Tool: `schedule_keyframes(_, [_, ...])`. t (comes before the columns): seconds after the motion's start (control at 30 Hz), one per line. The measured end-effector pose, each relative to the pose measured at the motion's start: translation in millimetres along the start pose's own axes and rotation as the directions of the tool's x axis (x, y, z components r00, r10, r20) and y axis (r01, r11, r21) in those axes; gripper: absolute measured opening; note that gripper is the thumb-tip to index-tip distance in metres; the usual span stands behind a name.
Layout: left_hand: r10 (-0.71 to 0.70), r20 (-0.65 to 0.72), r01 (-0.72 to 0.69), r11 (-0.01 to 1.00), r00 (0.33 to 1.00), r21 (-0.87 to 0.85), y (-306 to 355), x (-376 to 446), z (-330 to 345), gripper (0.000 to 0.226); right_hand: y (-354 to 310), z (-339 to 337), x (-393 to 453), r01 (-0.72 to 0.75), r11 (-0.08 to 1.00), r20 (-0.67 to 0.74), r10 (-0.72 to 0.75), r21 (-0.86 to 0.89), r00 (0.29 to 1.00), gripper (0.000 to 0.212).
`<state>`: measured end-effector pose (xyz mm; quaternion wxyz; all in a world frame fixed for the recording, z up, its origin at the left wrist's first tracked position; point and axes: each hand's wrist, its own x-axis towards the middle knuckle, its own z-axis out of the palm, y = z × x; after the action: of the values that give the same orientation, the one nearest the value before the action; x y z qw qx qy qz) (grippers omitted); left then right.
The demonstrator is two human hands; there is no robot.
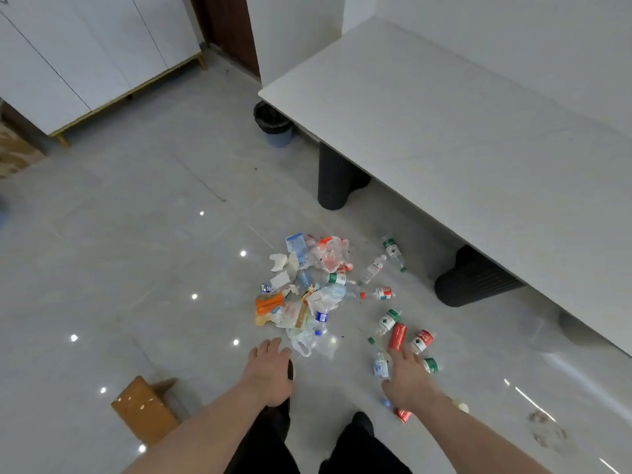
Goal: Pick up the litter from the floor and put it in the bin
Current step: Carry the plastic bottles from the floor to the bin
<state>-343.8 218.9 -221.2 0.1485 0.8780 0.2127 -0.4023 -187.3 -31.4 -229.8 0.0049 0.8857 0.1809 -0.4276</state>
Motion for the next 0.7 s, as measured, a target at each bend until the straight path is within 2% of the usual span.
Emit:
schedule_keyframes(0.17, [0.022, 0.083, -0.026, 0.998, 0.996, 0.058, -33.9, 87.3, -12.2, 0.064, -22.8, 21.1, 59.9, -0.107, 0.989, 0.055, 0.102, 0.106, 0.993, 0.08])
schedule_keyframes(0.3, [0.056, 0.106, -0.063, 0.996, 0.993, 0.063, -37.7, 180.9, 4.1, 0.061, -18.7, 54.3, 135.2, -0.188, 0.964, 0.079, 0.176, 0.187, 0.981, 0.078])
schedule_keyframes(0.57, [0.104, 0.216, -0.097, 0.994, 0.971, -0.042, -13.0, 396.0, 125.0, 0.052, 48.8, 177.7, 299.8, -0.322, 0.9, 0.113, 0.301, 0.293, 0.947, 0.078])
schedule_keyframes(0.7, [0.09, 0.234, -0.063, 0.991, 0.968, -0.12, 6.6, 481.4, 184.7, 0.056, 92.9, 244.3, 358.4, -0.392, 0.857, 0.144, 0.365, 0.335, 0.92, 0.079])
